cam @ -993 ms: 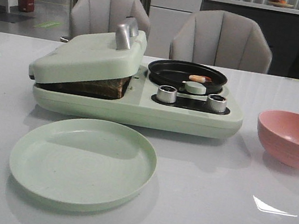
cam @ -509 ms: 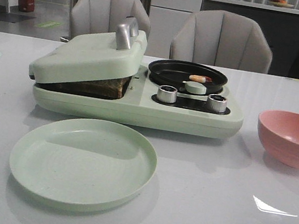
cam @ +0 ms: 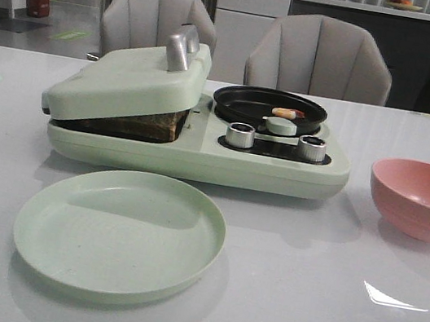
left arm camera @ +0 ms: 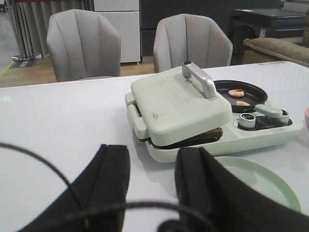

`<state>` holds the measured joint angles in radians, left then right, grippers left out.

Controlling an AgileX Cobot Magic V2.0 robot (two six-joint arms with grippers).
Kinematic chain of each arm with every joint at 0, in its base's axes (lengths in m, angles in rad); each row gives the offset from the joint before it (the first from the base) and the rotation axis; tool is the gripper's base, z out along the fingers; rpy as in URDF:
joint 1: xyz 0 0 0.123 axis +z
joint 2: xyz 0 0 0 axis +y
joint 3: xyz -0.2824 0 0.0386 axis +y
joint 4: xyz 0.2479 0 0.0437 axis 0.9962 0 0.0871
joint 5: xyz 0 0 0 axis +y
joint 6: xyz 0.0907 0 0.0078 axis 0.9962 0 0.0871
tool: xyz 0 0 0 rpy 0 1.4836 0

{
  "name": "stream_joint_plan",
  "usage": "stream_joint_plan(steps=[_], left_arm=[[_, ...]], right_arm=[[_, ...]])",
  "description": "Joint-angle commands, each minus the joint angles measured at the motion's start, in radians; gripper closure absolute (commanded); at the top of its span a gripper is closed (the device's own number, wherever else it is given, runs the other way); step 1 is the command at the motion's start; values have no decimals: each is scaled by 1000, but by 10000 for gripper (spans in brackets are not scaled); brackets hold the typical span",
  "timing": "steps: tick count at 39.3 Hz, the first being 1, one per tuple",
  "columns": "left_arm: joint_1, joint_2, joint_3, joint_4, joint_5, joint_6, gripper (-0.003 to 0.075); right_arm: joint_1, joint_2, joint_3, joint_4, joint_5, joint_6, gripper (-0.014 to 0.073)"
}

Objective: Make breakfast with bread and shrimp

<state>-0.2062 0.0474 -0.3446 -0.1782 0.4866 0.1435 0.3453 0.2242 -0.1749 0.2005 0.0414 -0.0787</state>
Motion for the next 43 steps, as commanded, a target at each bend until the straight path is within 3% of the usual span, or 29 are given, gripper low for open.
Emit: stream_joint_plan(steps=[1, 12, 26, 43], left_arm=[[-3, 12, -27, -9, -82, -8, 410], [16, 12, -12, -9, -139, -23, 410], [197, 12, 197, 161, -475, -325, 410], [124, -51, 317, 243, -535, -325, 410]], right_arm=[[1, 7, -27, 3, -89, -4, 436], [1, 7, -27, 3, -89, -4, 436], [1, 7, -27, 3, -89, -4, 436], [1, 7, -27, 3, -89, -4, 436]])
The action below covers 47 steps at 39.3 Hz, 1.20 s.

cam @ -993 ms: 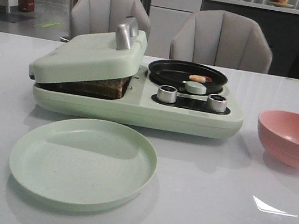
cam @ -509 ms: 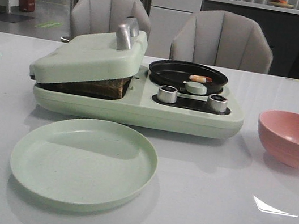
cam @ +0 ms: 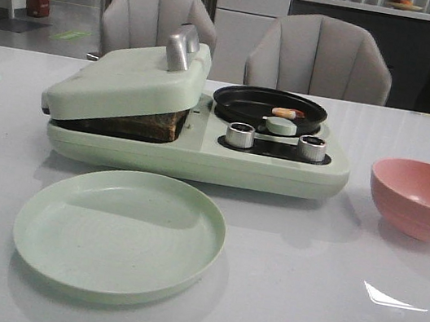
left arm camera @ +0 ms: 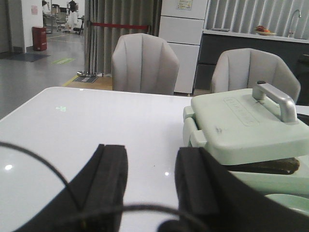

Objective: Make breakfast with bread and shrimp

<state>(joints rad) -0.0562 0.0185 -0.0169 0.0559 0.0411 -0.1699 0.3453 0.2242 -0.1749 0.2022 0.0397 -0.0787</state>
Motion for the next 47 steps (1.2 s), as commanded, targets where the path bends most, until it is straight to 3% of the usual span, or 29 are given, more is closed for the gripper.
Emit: stream_joint_plan(steps=[1, 47], left_arm=[[-28, -39, -1, 8, -89, -11, 410], [-76, -41, 44, 6, -122, -11, 410]], right_arm=[[1, 7, -27, 1, -87, -4, 436], [1, 8, -27, 1, -84, -4, 436]])
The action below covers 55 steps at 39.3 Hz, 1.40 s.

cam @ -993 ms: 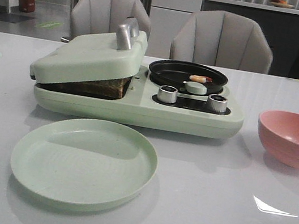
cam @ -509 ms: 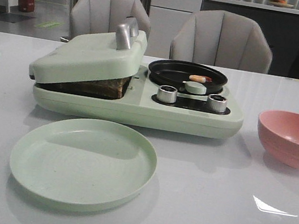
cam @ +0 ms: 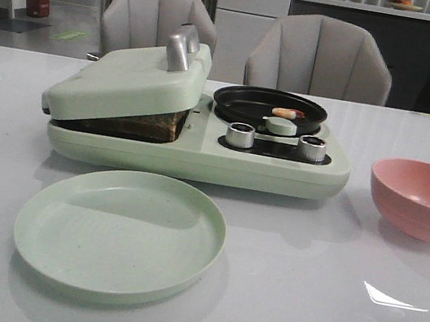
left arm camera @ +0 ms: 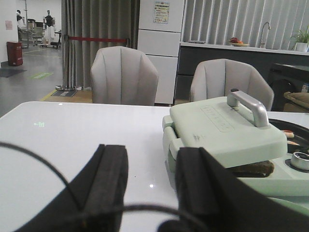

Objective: Make breakfast with bread and shrimp

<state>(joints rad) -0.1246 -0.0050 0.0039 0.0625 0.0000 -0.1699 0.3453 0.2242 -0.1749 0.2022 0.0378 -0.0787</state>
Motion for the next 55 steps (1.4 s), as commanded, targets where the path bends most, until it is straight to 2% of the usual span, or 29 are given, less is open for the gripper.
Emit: stream_joint_plan(steps=[1, 15, 28, 40, 55], left_arm=[[-8, -18, 23, 0, -80, -11, 410], [-8, -18, 23, -2, -80, -11, 410], [-8, -18, 23, -2, -80, -11, 410], [-8, -15, 23, -2, -80, -11, 410], [-8, -15, 23, -2, -80, -11, 410]], right_arm=[[1, 8, -27, 1, -82, -4, 436], [-22, -11, -8, -12, -75, -13, 436], [-223, -265, 96, -137, 21, 24, 436], [-227, -256, 186, -181, -63, 107, 436], [-228, -256, 185, -182, -52, 120, 436]])
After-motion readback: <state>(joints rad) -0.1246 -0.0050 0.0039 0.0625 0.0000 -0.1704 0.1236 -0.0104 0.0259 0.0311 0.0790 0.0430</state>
